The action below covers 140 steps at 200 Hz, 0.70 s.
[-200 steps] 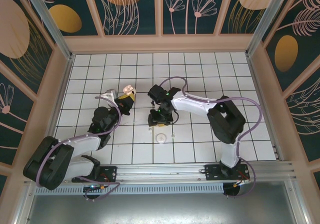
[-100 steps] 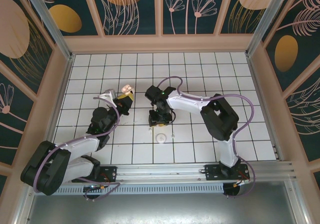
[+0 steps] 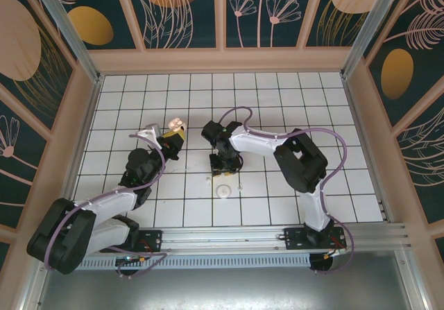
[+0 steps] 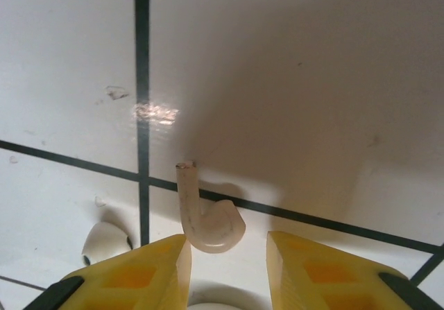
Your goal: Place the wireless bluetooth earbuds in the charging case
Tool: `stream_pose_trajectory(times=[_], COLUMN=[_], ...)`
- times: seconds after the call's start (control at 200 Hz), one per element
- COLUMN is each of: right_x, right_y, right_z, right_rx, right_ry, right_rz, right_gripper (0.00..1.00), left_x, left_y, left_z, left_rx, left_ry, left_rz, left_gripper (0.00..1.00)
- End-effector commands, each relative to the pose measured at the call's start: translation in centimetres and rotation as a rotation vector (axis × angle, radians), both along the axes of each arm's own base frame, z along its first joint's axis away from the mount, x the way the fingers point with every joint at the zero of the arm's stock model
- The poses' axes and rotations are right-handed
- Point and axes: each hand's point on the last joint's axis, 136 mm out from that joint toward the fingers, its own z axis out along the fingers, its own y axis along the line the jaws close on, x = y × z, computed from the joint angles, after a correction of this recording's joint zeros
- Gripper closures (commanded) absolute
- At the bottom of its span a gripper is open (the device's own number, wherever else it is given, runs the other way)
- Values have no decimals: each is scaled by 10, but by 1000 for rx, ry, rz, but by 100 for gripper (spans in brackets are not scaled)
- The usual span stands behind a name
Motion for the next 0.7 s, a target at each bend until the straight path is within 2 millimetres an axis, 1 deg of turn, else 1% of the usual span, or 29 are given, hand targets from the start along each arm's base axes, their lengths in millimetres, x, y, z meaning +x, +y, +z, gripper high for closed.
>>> stream_pose_trajectory(times=[0.0,0.17,0.305,0.49,0.561,0.626,0.696], right_x=[10,26,38,33,37,42,47], right_y=[-16,-26,-33,-27,-28,-30,-25], right_z=[-4,1,15,35,37,35,33], right_rx=[-64,-71,-66,16,17,8,22], right_ry=[-26,-61,-93,-88,-100,-104,-104], right_rz=[-13,-42,-77,-103,-96,-77,-39], right_gripper=[67,67,65,63,63,63,63], left_x=[2,3,3,4,4,4,4], left_y=[3,3,3,1,-1,-1,0], left_z=[10,11,12,14,15,15,16], left_rx=[18,26,30,25,24,23,24], left_ry=[-37,-40,-43,-49,-50,-51,-51], left_rz=[17,17,17,8,1,0,3], left_gripper=[87,87,87,87,87,87,87])
